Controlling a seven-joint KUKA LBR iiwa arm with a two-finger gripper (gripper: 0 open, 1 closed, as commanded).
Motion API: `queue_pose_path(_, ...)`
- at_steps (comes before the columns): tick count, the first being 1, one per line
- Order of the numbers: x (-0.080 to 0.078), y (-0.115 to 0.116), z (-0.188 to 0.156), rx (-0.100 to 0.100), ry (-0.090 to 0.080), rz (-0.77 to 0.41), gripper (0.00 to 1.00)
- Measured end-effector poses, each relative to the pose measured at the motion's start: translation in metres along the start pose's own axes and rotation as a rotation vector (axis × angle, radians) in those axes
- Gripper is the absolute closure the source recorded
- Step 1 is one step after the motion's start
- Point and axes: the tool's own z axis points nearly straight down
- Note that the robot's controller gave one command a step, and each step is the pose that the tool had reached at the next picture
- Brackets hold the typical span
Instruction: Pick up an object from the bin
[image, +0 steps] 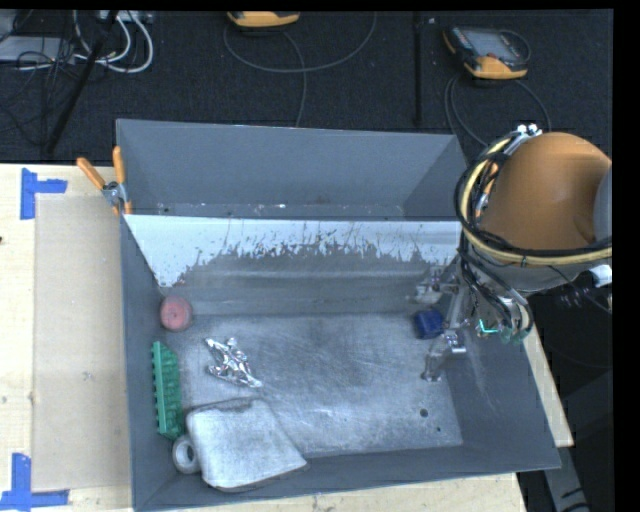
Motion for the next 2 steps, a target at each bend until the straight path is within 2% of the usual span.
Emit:
queue_pose_path(1,-0.023,-0.044,0.156,-0.001,-0.012,0.102,0.00)
queue_pose_path(2,-0.076,-0.100,0.154,-0.007,-0.005,0.390,0.00)
